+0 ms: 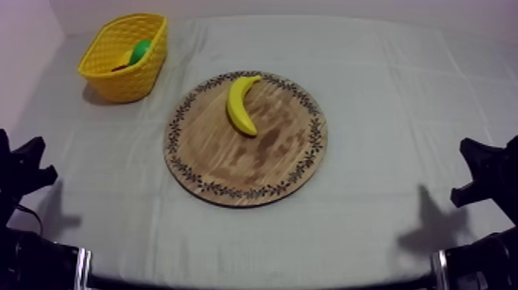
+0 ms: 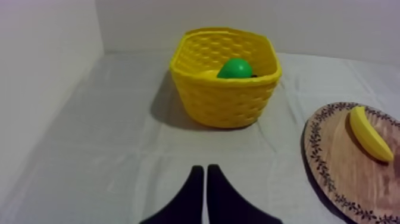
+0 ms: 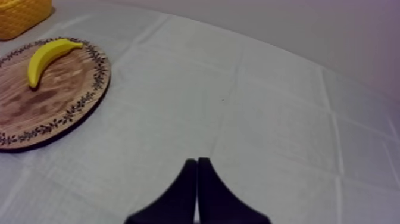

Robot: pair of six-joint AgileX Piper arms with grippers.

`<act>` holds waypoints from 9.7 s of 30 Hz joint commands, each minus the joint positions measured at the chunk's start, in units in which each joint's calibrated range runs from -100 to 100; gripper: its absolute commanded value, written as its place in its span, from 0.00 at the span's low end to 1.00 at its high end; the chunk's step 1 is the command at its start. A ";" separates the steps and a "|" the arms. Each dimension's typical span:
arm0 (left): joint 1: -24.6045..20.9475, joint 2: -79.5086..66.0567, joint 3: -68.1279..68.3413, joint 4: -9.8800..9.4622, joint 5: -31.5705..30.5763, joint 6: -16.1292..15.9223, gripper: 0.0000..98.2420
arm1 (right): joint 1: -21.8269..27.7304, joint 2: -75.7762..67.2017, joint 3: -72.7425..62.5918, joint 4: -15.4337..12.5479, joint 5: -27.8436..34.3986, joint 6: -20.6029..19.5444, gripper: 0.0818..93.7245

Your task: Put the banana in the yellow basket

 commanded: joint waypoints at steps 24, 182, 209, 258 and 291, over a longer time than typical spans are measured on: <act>8.20 42.79 -58.40 -2.53 19.46 3.57 0.00 | 0.00 0.00 -0.03 0.00 -0.02 0.00 0.00; 28.12 149.36 -116.63 -1.78 38.39 22.30 0.50 | 0.00 0.00 -0.03 0.00 -0.02 0.00 0.00; 26.88 144.52 -116.94 -0.48 39.63 18.21 0.25 | 0.00 0.00 -0.03 0.00 -0.02 0.00 0.00; 4.43 113.77 -114.19 -5.66 43.02 1.87 0.18 | 0.00 0.00 -0.03 0.00 -0.02 0.00 0.00; 5.57 143.43 -126.18 -8.22 37.61 2.91 0.14 | 0.00 0.00 -0.03 0.00 -0.02 0.00 0.00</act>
